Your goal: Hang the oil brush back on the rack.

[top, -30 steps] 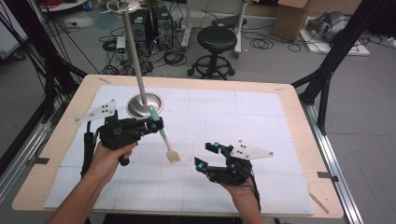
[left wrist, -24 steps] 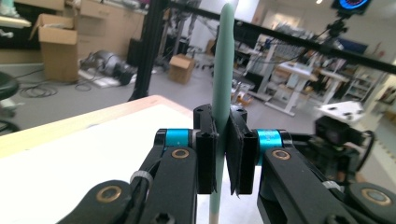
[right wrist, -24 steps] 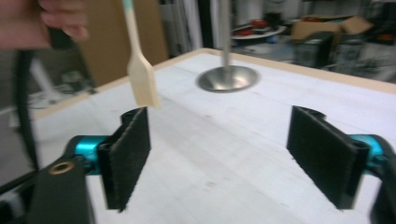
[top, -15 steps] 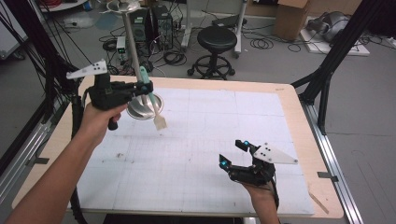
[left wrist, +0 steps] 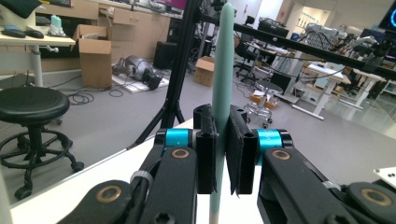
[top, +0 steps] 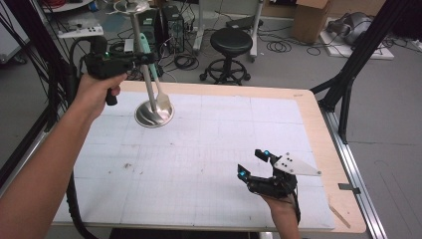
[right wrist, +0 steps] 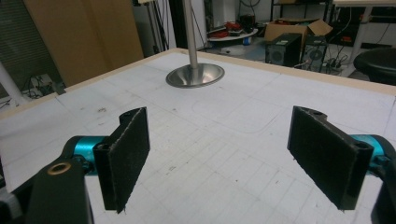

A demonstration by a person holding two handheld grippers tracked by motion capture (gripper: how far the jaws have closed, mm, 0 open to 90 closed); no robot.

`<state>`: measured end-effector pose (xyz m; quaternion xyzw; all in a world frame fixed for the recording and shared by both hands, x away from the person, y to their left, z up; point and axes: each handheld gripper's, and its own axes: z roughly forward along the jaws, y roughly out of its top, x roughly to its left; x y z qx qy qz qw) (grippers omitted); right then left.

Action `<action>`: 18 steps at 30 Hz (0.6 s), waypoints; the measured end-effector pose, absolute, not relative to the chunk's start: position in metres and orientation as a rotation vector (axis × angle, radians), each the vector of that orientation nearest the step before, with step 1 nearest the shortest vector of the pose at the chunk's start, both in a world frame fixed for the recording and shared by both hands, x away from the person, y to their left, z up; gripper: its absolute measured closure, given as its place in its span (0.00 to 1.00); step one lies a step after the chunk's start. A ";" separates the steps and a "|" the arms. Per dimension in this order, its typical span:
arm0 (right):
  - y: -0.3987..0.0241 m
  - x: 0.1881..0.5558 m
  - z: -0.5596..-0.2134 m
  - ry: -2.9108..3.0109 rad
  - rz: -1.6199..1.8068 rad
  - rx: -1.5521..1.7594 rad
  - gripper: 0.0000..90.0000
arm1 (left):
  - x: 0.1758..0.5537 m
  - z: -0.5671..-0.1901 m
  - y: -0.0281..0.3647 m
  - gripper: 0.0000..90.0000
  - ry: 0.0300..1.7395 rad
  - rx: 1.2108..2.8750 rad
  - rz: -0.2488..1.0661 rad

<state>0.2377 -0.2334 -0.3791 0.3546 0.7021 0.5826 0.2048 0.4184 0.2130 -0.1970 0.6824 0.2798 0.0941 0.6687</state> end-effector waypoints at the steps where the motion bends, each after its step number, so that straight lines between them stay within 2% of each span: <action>1: -0.234 0.238 -0.379 1.958 1.622 0.990 0.22 | 0.423 -0.194 0.214 0.92 0.627 1.538 0.206; 18: -0.230 0.240 -0.381 1.967 1.610 1.000 0.22 | 0.456 -0.183 0.233 0.92 0.649 1.508 0.168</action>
